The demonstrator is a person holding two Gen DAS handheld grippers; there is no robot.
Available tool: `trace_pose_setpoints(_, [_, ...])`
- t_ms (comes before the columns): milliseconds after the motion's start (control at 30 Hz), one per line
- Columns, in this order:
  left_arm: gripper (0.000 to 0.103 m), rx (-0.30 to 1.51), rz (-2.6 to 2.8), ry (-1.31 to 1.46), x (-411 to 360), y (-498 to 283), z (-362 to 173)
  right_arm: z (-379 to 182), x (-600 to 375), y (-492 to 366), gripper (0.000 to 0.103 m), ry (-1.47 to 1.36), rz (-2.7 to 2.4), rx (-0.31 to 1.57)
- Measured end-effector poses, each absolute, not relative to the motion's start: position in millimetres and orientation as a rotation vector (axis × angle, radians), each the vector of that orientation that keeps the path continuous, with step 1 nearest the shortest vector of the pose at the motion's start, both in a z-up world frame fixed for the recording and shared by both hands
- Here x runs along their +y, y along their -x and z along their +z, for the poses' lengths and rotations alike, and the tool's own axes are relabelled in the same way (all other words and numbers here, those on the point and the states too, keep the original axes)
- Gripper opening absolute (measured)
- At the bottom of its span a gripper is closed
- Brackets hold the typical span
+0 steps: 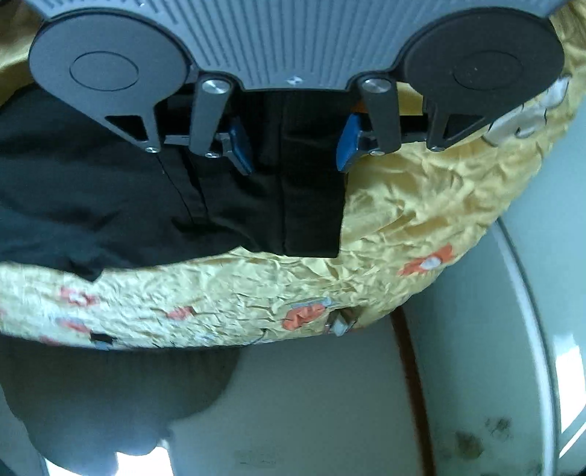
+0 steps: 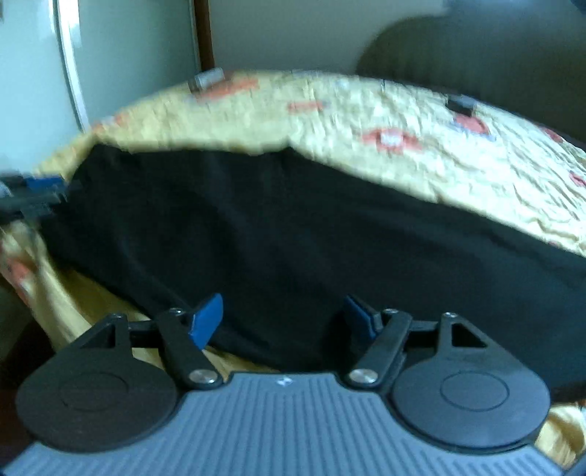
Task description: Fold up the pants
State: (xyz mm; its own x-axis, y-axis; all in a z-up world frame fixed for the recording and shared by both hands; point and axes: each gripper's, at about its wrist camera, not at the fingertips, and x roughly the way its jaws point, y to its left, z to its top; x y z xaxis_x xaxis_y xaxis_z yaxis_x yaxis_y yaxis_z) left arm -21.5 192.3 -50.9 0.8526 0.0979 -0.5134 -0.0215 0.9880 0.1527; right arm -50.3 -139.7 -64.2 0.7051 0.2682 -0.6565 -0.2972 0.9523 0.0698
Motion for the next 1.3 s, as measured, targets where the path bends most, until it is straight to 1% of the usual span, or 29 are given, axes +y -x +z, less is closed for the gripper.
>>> trace_pose_setpoints(133, [0.050, 0.477, 0.014, -0.146, 179, 34, -35, -48, -161, 59, 0.072, -0.030, 0.289, 0.670])
trace_pose_setpoints(267, [0.050, 0.468, -0.033, -0.168, 159, 30, -30, -67, -164, 40, 0.073, -0.037, 0.252, 0.739])
trace_pose_setpoints(367, [0.051, 0.461, -0.107, -0.143, 143, 30, -22, -62, -177, 49, 0.072, -0.086, 0.230, 0.692])
trace_pose_setpoints(500, [0.051, 0.443, -0.218, -0.142, 105, 27, -17, -52, -243, 76, 0.073, -0.253, 0.085, 0.618])
trace_pose_setpoints(567, [0.054, 0.452, -0.283, -0.140, 85, 24, -17, -57, -292, 93, 0.071, -0.368, -0.010, 0.598])
trace_pose_setpoints(667, [0.054, 0.467, -0.376, -0.184, 42, 19, -21, -68, -366, 121, 0.068, -0.505, -0.209, 0.549])
trace_pose_setpoints(767, [0.054, 0.469, -0.460, -0.227, 3, 18, -22, -78, -428, 147, 0.068, -0.668, -0.318, 0.469])
trace_pose_setpoints(833, [0.054, 0.468, -0.513, -0.242, -20, 18, -21, -84, -458, 158, 0.065, -0.753, -0.362, 0.400])
trace_pose_setpoints(900, [0.054, 0.475, -0.545, -0.243, -38, 16, -20, -88, -481, 160, 0.065, -0.833, -0.380, 0.349])
trace_pose_setpoints(967, [0.054, 0.467, -0.573, -0.261, -57, 16, -19, -98, -499, 159, 0.065, -0.895, -0.421, 0.339])
trace_pose_setpoints(1067, [0.054, 0.461, -0.599, -0.286, -77, 16, -21, -111, -515, 150, 0.060, -0.941, -0.425, 0.333])
trace_pose_setpoints(1100, [0.054, 0.462, -0.601, -0.292, -82, 15, -22, -114, -519, 150, 0.054, -0.947, -0.437, 0.331])
trace_pose_setpoints(1133, [0.054, 0.466, -0.603, -0.291, -86, 12, -23, -116, -521, 150, 0.053, -0.965, -0.441, 0.318])
trace_pose_setpoints(1233, [0.054, 0.494, -0.621, -0.283, -99, 6, -29, -120, -531, 151, 0.053, -1.009, -0.450, 0.280])
trace_pose_setpoints(1300, [0.054, 0.502, -0.632, -0.289, -106, 7, -31, -121, -534, 150, 0.055, -1.015, -0.445, 0.258])
